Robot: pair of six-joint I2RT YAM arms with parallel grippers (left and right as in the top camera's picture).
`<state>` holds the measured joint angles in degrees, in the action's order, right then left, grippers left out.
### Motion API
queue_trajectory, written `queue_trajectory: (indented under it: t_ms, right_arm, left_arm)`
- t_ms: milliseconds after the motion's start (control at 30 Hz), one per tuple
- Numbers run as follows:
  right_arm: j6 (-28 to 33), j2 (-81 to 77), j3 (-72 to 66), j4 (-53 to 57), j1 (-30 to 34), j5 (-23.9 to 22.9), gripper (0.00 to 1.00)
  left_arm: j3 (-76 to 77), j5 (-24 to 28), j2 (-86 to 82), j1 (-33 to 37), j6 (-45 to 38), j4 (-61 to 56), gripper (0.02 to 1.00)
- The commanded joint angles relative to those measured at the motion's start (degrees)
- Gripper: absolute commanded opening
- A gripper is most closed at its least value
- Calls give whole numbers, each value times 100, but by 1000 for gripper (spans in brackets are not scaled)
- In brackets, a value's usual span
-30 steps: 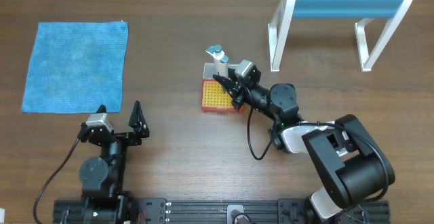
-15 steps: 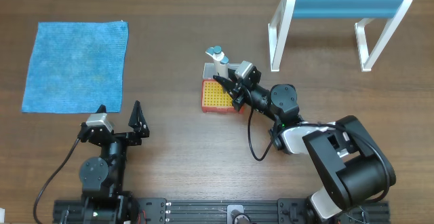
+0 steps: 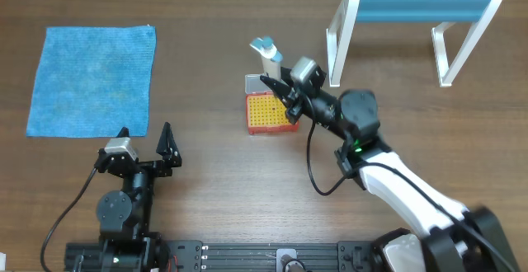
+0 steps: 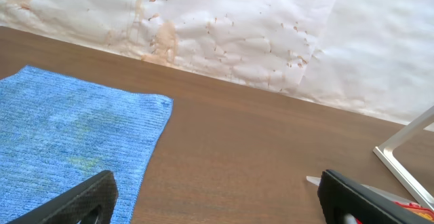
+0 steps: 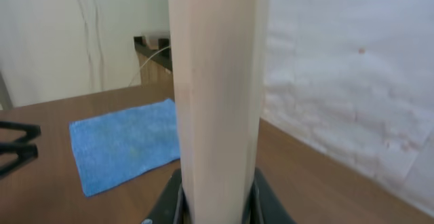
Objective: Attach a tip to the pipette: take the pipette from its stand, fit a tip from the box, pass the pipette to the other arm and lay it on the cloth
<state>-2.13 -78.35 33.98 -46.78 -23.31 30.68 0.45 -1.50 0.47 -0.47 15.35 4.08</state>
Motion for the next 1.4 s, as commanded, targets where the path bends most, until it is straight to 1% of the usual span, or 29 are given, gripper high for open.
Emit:
queue_trajectory:
  t_ms: [33,67,100,167,200,233,267,333,467,500,667,700,733,767,800,833,867,900,933,1033,1100,1133,1200,1233,1267,1300,1333,1400]
  right_arm:
    - [52,1005,1449,3108,153,4,80]
    - [52,1060,1843,4138,190,4,82]
    - [52,1047,2068,4784,192,4,82]
    - [44,997,2133,5344,98,9,80]
    - [-144,990,2133,5554,-22,24,80]
    - [-485,1001,2133,5705,-92,118,80]
    - [-887,1005,2133,5748,-101,356,82]
    - [-1379,1005,2133,5746,-101,566,80]
    - [-1436,1001,2133,5746,-105,616,80]
    - [-1611,999,2133,5744,-118,647,80]
    - [-1611,999,2133,5720,-116,647,82]
    - [-1611,999,2133,5722,-116,647,80]
    - [-1622,999,2133,5720,-116,649,80]
    - [-1672,999,2133,5722,-116,649,84]
    - [-1805,999,2133,5722,-116,647,82]
    - [-1891,999,2133,5722,-116,649,80]
    - [-1891,999,2133,5722,-116,649,80]
    - [-1893,999,2133,5722,-116,649,82]
    - [-1928,999,2133,5722,-116,649,80]
    - [-1928,999,2133,5722,-116,649,80]
    - [-1928,997,2133,5727,-118,671,80]
    - [-1928,997,2133,5722,-116,804,80]
    - [-1928,997,2133,5724,-116,1169,84]
    - [-1930,997,2133,5724,-116,1250,80]
    - [-2074,997,2133,5724,-116,1246,80]
    - [-2122,994,2133,5722,-116,1244,80]
    - [-2120,990,2133,5722,-116,1244,80]
    - [-2120,988,2133,5722,-116,1244,80]
  left_arm:
    - [-13,-87,-26,4,28,24,952]
    - [-13,-87,-26,4,28,24,954]
    - [-13,-87,-26,4,28,24,952]
    - [-13,-87,-26,4,28,26,954]
    - [-13,-87,-26,4,28,26,954]
    - [-13,-87,-26,4,28,24,954]
    - [-13,-87,-26,4,28,24,954]
    - [-13,-87,-26,4,28,24,954]
    - [-13,-87,-26,4,28,26,954]
    - [-13,-87,-26,4,28,24,954]
    - [-13,-76,-26,9,57,22,954]
    - [-13,525,-28,2,739,0,954]
    - [-13,1534,-28,2,2625,-70,954]
    - [-13,2201,-26,2,3939,-138,956]
    - [-13,3296,-28,2,5855,-170,952]
    - [-13,3932,-28,4,6870,-168,952]
    - [-13,3908,-28,4,6990,-168,952]
    - [-13,3598,-28,9,6981,-162,954]
    - [-13,3136,-26,9,6979,-149,954]
    - [-13,2844,-26,9,7020,-195,956]
    - [-13,2393,-9,9,7232,-343,954]
    - [-13,2352,68,9,7235,-590,952]
    - [-13,2424,525,9,7254,-1357,952]
    - [-11,2463,859,9,7278,-1821,952]
    - [46,2577,1327,7,7274,-2365,954]
    - [221,2767,1902,7,7243,-2743,954]
    - [474,3005,2485,9,7029,-3001,952]
    - [1276,3764,3818,7,6341,-3493,954]
